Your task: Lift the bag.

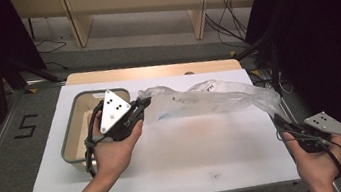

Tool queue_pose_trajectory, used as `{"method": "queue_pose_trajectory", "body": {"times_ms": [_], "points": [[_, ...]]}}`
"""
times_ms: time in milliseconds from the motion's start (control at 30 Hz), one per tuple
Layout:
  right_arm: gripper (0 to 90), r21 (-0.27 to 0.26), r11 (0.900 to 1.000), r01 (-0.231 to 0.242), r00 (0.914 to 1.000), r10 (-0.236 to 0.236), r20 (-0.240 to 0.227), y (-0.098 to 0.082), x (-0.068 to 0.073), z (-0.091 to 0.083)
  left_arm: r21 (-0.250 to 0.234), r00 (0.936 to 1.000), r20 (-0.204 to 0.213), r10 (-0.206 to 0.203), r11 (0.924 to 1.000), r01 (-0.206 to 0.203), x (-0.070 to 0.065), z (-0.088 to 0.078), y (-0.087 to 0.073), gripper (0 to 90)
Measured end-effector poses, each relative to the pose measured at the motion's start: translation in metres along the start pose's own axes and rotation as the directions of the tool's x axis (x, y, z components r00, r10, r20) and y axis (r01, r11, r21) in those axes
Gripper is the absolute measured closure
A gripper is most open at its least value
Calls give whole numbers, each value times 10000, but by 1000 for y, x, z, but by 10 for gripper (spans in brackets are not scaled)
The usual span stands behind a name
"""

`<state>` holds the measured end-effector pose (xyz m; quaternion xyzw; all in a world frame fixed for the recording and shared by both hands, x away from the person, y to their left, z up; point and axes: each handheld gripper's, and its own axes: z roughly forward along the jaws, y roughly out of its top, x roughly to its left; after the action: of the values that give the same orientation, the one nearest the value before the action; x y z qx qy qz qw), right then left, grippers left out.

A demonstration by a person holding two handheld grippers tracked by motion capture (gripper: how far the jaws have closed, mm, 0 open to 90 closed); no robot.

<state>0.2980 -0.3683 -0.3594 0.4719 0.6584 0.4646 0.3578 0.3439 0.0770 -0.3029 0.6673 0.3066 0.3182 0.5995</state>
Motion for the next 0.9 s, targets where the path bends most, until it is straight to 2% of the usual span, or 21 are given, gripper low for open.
{"method": "queue_pose_trajectory", "body": {"times_ms": [233,533,900], "points": [[900,-243,9997,92,10000,-92,9,7,3,-4,-160,10000,-72,-24,9999,23,1,0,4,890],[900,-381,9993,68,10000,-70,-37,12,3,2,-157,9993,-379,-42,9999,36,10,2,5,890],[900,-662,9978,-11,9999,4,-108,24,8,28,56,9966,-789,-246,9997,251,26,10,1,889]]}}
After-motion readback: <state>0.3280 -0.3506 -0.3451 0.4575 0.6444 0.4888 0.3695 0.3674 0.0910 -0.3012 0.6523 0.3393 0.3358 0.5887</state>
